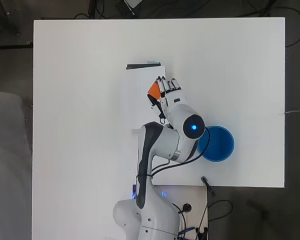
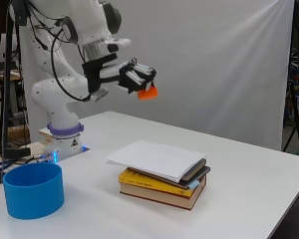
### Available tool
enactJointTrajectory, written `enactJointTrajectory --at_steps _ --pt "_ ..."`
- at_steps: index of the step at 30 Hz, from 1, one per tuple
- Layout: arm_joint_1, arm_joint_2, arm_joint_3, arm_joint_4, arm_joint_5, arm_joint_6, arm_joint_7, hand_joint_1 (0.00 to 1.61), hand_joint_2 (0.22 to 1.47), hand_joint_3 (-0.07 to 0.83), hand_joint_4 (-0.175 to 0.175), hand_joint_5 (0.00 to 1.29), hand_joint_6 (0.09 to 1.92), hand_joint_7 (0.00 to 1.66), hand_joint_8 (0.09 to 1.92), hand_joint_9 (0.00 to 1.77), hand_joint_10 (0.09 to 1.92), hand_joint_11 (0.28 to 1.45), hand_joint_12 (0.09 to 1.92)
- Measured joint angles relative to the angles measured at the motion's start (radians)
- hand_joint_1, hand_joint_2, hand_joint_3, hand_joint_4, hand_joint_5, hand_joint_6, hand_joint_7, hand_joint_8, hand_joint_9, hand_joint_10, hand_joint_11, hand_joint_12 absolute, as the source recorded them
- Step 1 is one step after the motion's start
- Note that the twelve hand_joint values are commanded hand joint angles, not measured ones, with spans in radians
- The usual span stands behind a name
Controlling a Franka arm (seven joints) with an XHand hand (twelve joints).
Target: Teleoperate dual arm-hand system to pick and place objects
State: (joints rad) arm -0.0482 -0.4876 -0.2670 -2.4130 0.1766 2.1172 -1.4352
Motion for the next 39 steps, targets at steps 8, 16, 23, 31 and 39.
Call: enactJointTrajectory --at_steps 8,16,23,31,39 --pt "-0.11 -0.243 -0.184 -0.045 -0.171 -0.025 0.038 1.09 1.34 0.001 -0.058 0.47 1.69 0.73 1.57 0.8 1.89 0.58 1.59" --pt "-0.147 -0.214 -0.473 -0.095 -0.333 -0.002 0.089 1.08 1.37 0.002 -0.05 0.41 1.8 0.65 1.64 0.66 1.35 0.75 0.18" --pt "-0.169 -0.196 -0.564 -0.163 -0.428 0.012 0.164 1.06 1.39 0.009 -0.084 0.43 1.65 0.63 1.77 0.67 1.6 0.79 0.37" --pt "-0.215 -0.264 -0.544 -0.188 -0.462 -0.198 0.154 1.11 1.37 0.001 -0.175 0.48 1.47 0.64 1.84 0.78 1.91 0.57 1.58" --pt "-0.207 -0.166 -0.566 -0.18 -0.516 -0.256 0.184 1.11 1.38 0.001 -0.175 0.46 1.5 0.64 1.83 0.7 1.88 0.53 1.42"
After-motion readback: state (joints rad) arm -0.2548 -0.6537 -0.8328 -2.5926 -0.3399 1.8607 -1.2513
